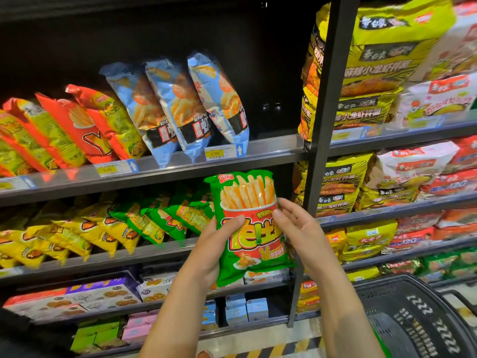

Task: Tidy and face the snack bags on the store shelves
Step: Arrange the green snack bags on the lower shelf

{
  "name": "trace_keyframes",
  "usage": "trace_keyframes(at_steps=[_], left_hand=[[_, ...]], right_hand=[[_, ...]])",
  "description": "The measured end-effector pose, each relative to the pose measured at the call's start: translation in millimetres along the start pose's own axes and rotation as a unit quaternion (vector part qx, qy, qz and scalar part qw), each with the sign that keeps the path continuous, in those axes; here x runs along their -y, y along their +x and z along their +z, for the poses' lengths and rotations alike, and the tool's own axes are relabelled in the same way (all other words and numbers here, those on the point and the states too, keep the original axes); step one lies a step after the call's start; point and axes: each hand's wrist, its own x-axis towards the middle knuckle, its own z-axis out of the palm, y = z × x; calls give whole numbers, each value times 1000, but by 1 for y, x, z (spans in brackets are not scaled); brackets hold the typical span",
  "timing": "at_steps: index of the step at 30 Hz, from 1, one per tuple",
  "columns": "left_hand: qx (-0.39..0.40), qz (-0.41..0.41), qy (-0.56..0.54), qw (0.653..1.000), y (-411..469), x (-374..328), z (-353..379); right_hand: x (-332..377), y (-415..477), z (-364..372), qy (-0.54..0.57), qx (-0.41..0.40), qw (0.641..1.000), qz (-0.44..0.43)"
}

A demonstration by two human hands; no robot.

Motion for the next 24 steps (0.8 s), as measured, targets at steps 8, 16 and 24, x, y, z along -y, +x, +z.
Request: trace_keyframes(at_steps=[8, 16, 24], left_hand=[[13, 5, 74, 997, 12, 9, -4], [-48, 10, 86, 995, 25, 20, -1], [-137, 67, 127, 980, 40, 46, 11]], right_hand=[[-4, 5, -5, -52, -51, 997, -33], [-20, 16, -11, -208, -115, 971, -31], [-30, 22, -9, -277, -8, 961, -11]])
